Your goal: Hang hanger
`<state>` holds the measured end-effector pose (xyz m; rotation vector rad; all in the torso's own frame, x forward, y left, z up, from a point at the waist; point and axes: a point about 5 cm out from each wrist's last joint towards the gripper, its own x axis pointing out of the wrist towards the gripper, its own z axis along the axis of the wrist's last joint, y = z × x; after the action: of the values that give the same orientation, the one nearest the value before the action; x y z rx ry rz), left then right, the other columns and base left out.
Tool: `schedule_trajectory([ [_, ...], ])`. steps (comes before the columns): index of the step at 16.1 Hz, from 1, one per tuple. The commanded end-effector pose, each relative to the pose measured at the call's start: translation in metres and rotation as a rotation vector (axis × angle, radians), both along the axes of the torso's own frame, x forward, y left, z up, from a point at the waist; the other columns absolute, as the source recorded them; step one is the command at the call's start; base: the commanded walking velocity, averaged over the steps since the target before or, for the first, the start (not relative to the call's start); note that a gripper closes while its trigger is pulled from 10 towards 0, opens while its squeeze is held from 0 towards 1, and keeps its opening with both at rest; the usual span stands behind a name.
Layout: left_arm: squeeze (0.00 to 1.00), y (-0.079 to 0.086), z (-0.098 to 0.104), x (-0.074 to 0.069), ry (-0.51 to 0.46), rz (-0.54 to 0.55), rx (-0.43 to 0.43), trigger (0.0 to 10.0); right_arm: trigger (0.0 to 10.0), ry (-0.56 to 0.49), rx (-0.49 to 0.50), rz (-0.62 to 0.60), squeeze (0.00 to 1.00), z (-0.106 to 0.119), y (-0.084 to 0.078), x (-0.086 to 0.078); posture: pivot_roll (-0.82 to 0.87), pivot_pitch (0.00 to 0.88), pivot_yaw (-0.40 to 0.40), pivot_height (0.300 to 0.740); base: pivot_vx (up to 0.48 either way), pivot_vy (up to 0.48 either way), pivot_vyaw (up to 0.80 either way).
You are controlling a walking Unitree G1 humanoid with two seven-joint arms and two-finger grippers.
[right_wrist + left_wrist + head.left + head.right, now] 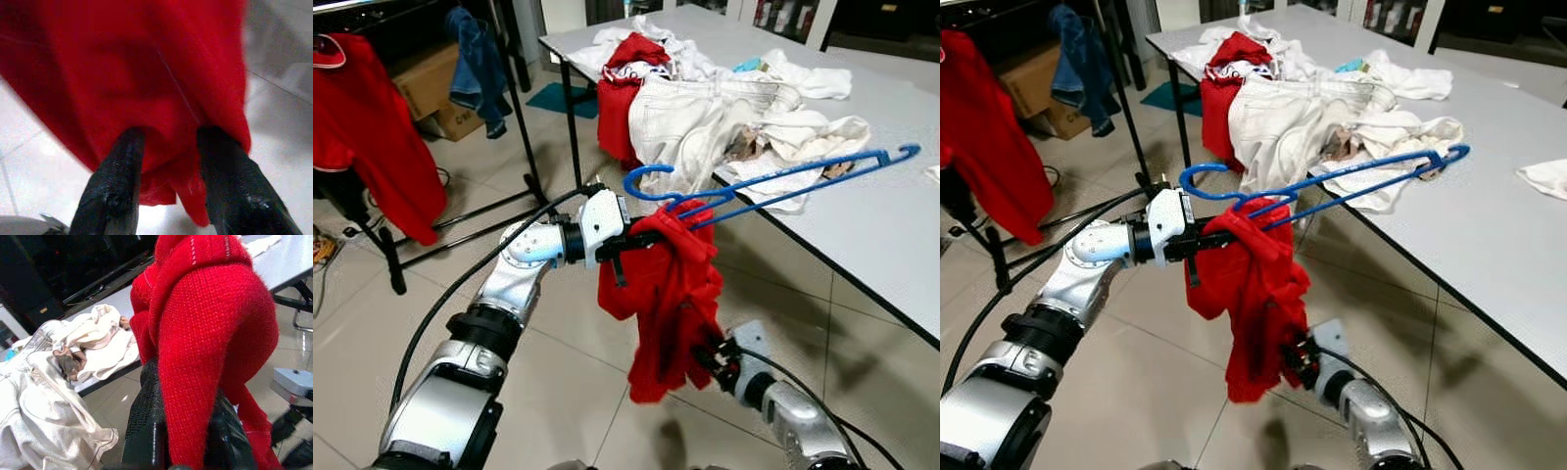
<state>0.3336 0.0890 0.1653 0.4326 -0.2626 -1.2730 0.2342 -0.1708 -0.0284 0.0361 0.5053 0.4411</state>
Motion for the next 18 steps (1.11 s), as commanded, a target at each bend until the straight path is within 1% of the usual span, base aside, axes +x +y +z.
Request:
schedule_trajectory([
  [1,0.0,-0.001,0.007,-0.002,-0.035,-0.021,-0.006,10.0,10.0,-0.008,-0.011,-0.028,0.97,0.0,-0.006,0.0,-0.13,0.0,0.072,0.74,0.0,0.0,0.0],
  [2,0.0,0.001,0.006,-0.003,-0.034,-0.02,0.0,10.0,10.0,-0.006,-0.004,-0.031,1.0,-0.001,-0.008,-0.002,-0.13,0.0,0.072,0.74,0.0,0.0,0.0],
  [3,0.0,0.003,0.004,-0.003,-0.033,-0.018,0.006,10.0,10.0,-0.002,0.006,-0.039,1.0,-0.003,-0.014,-0.007,-0.12,0.0,0.072,0.74,0.0,0.0,0.0],
  [6,0.0,0.005,0.004,-0.004,-0.033,-0.017,0.009,10.0,10.0,0.002,-0.02,-0.083,1.0,-0.006,-0.028,-0.015,-0.12,0.0,0.075,0.74,0.0,0.0,0.0],
  [7,0.0,0.005,0.004,-0.004,-0.032,-0.019,0.011,10.0,10.0,-0.002,-0.039,-0.102,0.88,-0.006,-0.034,-0.016,-0.12,0.0,0.075,0.74,0.0,0.0,0.0],
  [8,0.0,0.005,0.004,-0.004,-0.032,-0.02,0.013,10.0,10.0,-0.005,-0.056,-0.109,0.0,-0.006,-0.038,-0.016,-0.12,0.0,0.075,0.74,0.0,0.0,0.0],
  [11,0.0,0.004,0.004,-0.005,-0.029,-0.036,0.021,10.0,10.0,-0.027,-0.1,-0.114,0.0,-0.001,-0.049,-0.012,-0.13,0.0,0.081,0.74,0.0,0.0,0.0],
  [12,0.0,0.005,0.002,-0.006,-0.026,-0.043,0.03,10.0,10.0,-0.046,-0.1,-0.12,0.0,0.003,-0.053,-0.008,-0.13,0.0,0.08,0.74,0.0,0.0,0.0],
  [14,0.0,0.007,0.001,-0.007,-0.025,-0.045,0.037,10.0,10.0,-0.064,-0.091,-0.117,0.0,0.007,-0.054,-0.005,-0.13,0.0,0.079,0.74,0.0,0.0,0.0],
  [15,0.0,0.008,0.001,-0.007,-0.025,-0.042,0.041,10.0,10.0,-0.072,-0.079,-0.087,0.0,0.008,-0.05,-0.003,-0.13,0.0,0.075,0.74,0.0,0.0,0.0],
  [16,0.0,0.01,0.001,-0.006,-0.026,-0.038,0.043,10.0,10.0,-0.071,-0.043,-0.053,0.0,0.008,-0.043,-0.003,-0.13,0.0,0.075,0.74,0.0,0.0,0.0],
  [17,0.0,0.01,0.002,-0.006,-0.027,-0.038,0.044,10.0,10.0,-0.071,-0.034,-0.046,0.0,0.007,-0.041,-0.003,-0.13,0.0,0.075,0.74,0.0,0.0,0.0],
  [18,0.0,0.01,0.002,-0.006,-0.028,-0.037,0.044,10.0,10.0,-0.061,0.016,0.005,0.0,0.006,-0.032,-0.006,-0.12,0.0,0.076,0.74,0.0,0.0,0.0],
])
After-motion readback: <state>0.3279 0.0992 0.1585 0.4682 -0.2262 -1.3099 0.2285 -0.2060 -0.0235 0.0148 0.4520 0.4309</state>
